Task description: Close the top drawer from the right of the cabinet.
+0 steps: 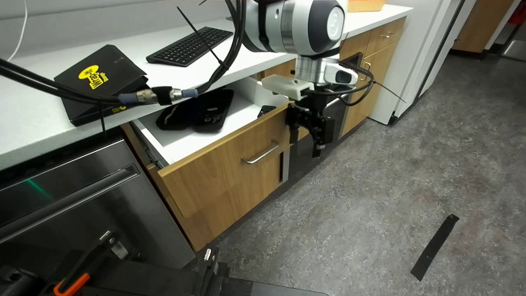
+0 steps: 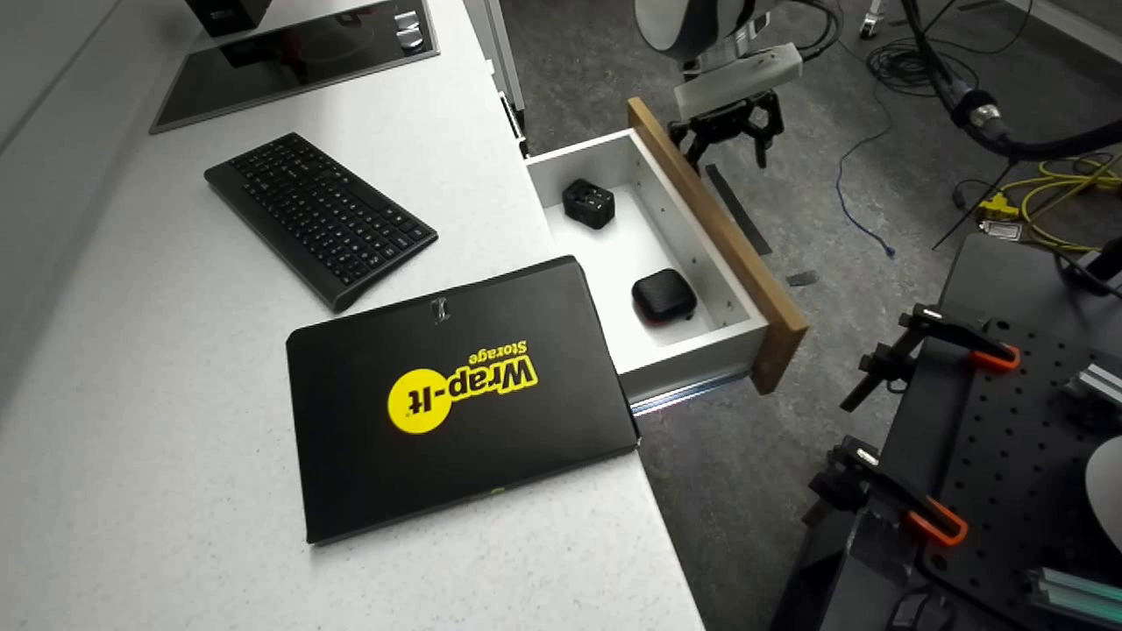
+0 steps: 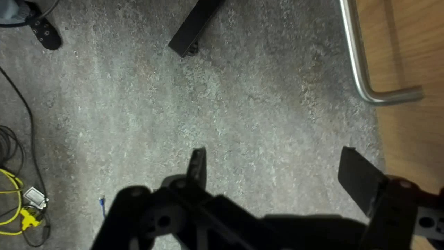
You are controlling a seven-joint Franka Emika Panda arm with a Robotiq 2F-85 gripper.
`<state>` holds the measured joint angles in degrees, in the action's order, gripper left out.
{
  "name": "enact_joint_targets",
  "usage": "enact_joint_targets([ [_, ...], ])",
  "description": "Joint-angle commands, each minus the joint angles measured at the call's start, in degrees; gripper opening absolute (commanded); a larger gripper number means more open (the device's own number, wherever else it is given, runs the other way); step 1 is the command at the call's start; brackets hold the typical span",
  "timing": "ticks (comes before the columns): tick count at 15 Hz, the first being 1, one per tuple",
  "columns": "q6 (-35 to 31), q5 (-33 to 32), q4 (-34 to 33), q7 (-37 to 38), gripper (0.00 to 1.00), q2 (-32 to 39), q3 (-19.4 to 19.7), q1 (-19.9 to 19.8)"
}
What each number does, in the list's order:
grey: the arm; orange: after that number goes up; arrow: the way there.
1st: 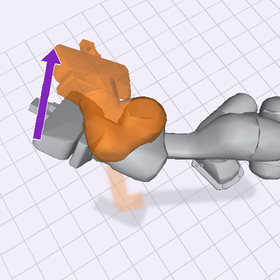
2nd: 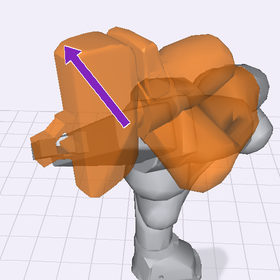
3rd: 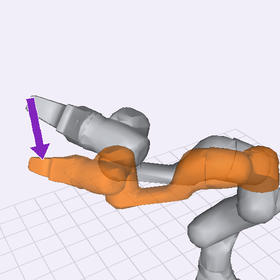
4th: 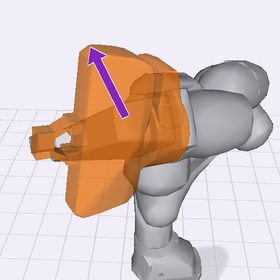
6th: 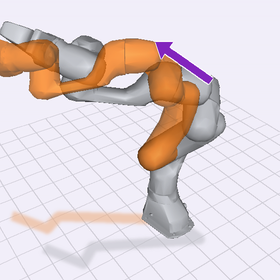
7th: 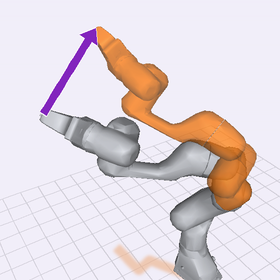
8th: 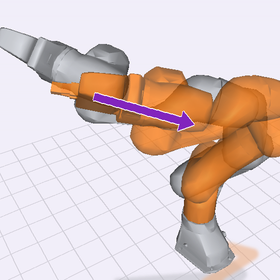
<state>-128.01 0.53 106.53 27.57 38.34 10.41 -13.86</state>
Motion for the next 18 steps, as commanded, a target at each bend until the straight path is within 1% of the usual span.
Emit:
enact_joint_targets([
  [1,0.65,1.52,-0.84,-0.93,1.0,0.56,1.61,2.31],
  [3,0.63,1.33,-0.6,-0.79,1.0,0.56,2.18,2.94],
  [8,0.62,1.24,-0.49,-0.81,1.0,0.58,2.85,2.63],
  [9,-0.05,1.23,-1.6,-0.77,1.0,1.61,2.76,2.7],
  [10,2.05,2.56,-3.33,-1.36,1.0,2.78,1.82,2.13],
  [11,1.41,3.04,-4.93,-0.63,1.0,4.54,1.54,2.27],
  [13,2.26,6.43,-7.77,-2.13,1.0,7.04,-0.59,1.04],
  [14,2.75,7.83,-9.15,-1.99,1.0,8.4,-1.11,1.07],
  [16,1.97,10.24,-10.95,-2.74,1.0,10.28,-2.32,1.04],
  [18,0.86,11.03,-11.98,-3.64,1.0,11.39,-2.97,1.38],
])
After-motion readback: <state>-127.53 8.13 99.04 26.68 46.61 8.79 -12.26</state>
